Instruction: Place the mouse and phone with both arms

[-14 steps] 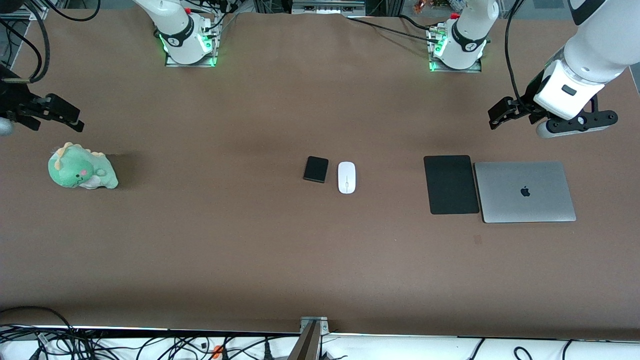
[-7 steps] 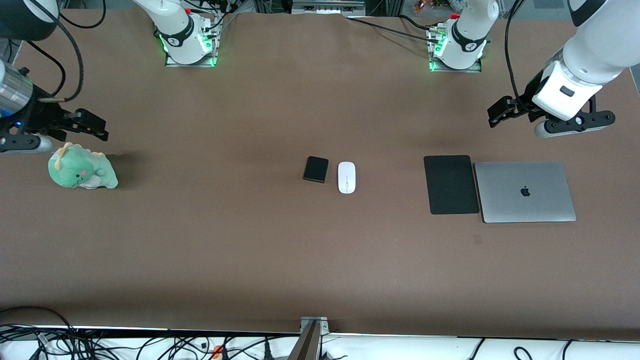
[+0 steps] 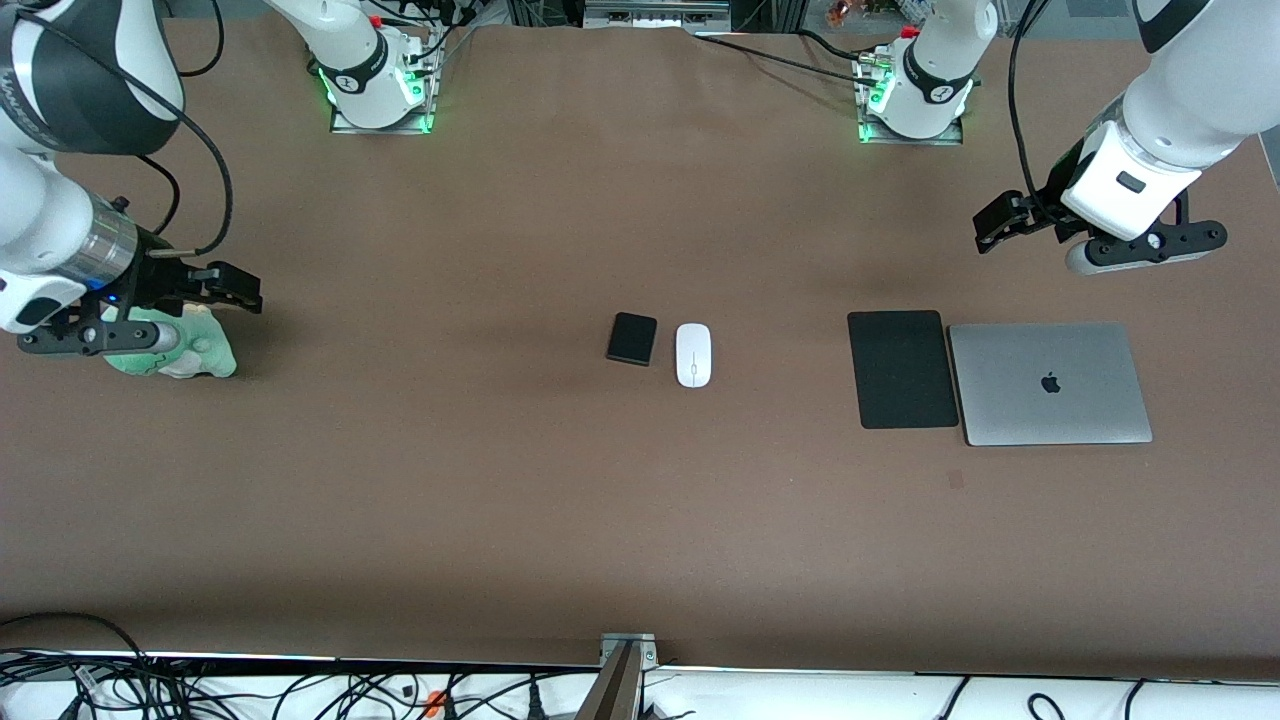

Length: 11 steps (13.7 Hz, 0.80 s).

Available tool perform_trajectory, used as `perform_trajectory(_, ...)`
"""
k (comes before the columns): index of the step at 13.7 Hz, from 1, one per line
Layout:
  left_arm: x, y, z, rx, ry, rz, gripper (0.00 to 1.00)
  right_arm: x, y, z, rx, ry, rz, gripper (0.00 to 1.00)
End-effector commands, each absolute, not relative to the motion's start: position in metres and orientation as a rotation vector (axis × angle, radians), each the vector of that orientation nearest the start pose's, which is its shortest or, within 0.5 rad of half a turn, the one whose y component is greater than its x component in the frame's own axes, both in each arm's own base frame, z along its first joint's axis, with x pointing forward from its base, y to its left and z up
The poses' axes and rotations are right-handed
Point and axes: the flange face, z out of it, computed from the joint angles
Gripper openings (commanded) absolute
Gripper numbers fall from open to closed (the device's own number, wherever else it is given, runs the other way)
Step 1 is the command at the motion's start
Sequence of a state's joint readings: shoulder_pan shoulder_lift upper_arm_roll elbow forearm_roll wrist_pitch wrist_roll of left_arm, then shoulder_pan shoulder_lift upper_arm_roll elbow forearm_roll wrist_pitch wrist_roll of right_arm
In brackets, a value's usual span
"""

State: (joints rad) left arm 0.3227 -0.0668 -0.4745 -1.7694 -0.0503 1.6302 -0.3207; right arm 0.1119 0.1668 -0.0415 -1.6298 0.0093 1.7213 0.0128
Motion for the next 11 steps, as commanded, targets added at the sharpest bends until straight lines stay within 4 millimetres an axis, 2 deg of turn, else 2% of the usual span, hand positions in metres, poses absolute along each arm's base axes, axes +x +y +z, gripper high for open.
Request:
perform_trajectory(1, 0.527, -0.096, 0.57, -3.118, -0.246, 0.136, 1.0, 0.613, 0.059, 0.495, -3.118, -0.09, 0.116, 1.0)
perform_trajectory(3, 0.536, -0.107, 0.55, -3.146, -0.218, 0.179, 1.0, 0.621, 0.084, 0.471, -3.126, -0.024, 0.125, 1.0)
perform_trajectory(5, 0.55, -0.134, 0.522, -3.181, -0.154, 0.178, 1.0, 0.625, 0.121, 0.447, -3.135, 0.064, 0.131, 1.0)
perform_trajectory(8, 0.565, -0.157, 0.481, -3.215, -0.152, 0.248, 1.0, 0.625, 0.173, 0.417, -3.146, 0.18, 0.128, 1.0)
perform_trajectory(11, 0.571, -0.159, 0.471, -3.23, -0.159, 0.249, 1.0, 0.626, 0.207, 0.388, -3.15, 0.24, 0.107, 1.0)
